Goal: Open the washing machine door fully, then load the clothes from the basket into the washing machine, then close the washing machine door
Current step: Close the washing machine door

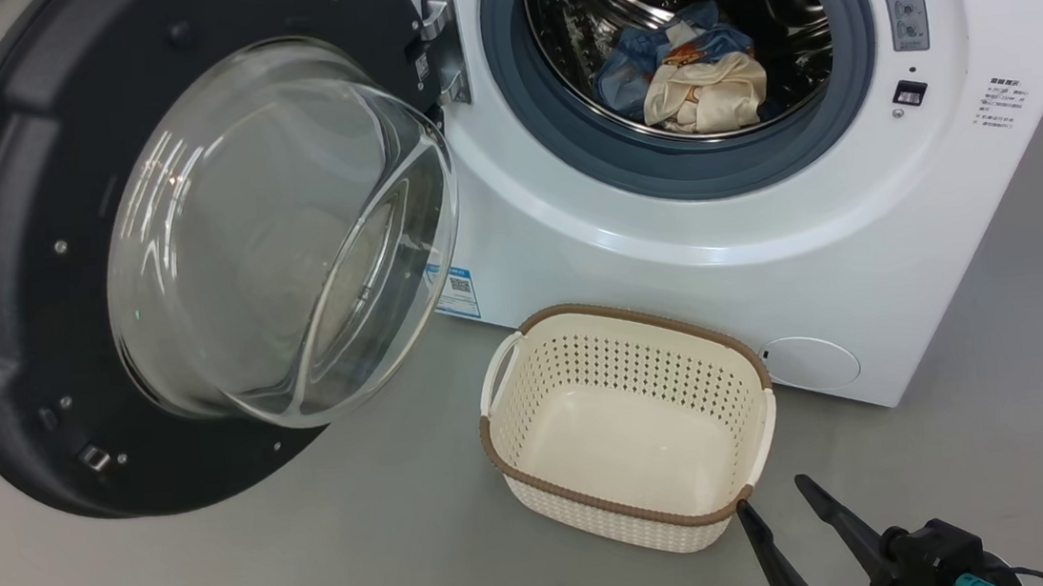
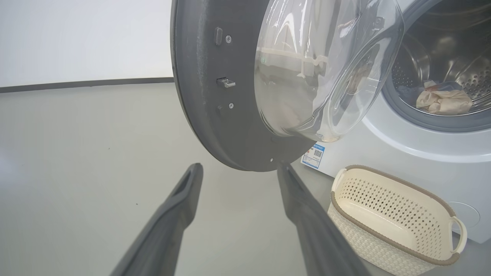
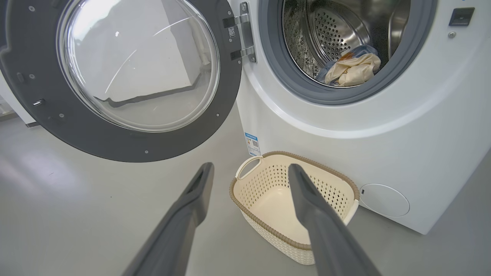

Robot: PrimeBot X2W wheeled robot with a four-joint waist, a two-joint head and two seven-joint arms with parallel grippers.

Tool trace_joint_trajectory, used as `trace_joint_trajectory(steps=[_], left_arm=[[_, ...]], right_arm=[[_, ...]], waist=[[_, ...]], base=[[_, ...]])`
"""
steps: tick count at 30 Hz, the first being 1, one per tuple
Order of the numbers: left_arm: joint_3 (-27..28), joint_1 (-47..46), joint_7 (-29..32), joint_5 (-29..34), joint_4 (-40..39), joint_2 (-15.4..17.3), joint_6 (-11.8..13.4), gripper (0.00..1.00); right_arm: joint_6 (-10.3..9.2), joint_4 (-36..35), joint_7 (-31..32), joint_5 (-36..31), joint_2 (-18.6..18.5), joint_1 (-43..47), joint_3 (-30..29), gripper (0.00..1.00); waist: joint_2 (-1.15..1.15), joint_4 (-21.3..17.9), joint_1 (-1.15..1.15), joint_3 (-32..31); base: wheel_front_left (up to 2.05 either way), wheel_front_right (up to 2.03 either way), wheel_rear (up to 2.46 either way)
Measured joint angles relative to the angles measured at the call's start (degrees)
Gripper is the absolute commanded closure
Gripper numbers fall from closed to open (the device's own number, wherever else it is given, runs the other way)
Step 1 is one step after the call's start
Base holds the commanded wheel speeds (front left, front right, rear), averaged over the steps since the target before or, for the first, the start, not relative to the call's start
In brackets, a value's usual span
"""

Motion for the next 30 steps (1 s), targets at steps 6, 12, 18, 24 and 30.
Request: trace_joint_trajectory(steps=[6,12,18,24,30], left_arm=[[-0.08,0.0,0.0,0.0,-0.16,0.0,0.01,0.0],[-0.23,-0.01,0.0,-0.36,-0.25,-0.01,-0.22,0.72],[0.75,-0.05,0.0,-1.24,-2.44,-0.02,-0.87,1.0],[3.35,-0.31,0.01,-2.04,-4.05,-0.03,-2.6,1.0],[10.54,-5.76,0.0,-8.5,-7.76,0.4,-5.5,1.0]], right_arm=[[0.0,0.21,0.0,0.0,-0.03,-0.04,0.22,0.0],[0.0,0.22,0.0,0.0,-0.04,-0.05,0.22,0.0],[0.0,0.25,0.0,0.0,-0.03,-0.05,0.3,0.0],[0.0,0.26,0.0,0.02,-0.01,-0.05,0.47,0.0],[0.0,0.25,0.0,0.02,0.08,-0.07,0.92,0.0]], waist=[[0.0,-0.21,0.0,-0.03],[0.0,-0.33,0.0,0.13],[0.0,-0.33,0.0,0.0],[0.0,-0.27,0.0,-0.27],[0.0,-0.4,0.0,-0.4]], base=[[0.0,0.0,0.0],[0.0,0.0,0.0],[0.0,0.0,0.0],[0.0,0.0,0.0],[0.0,0.0,0.0]])
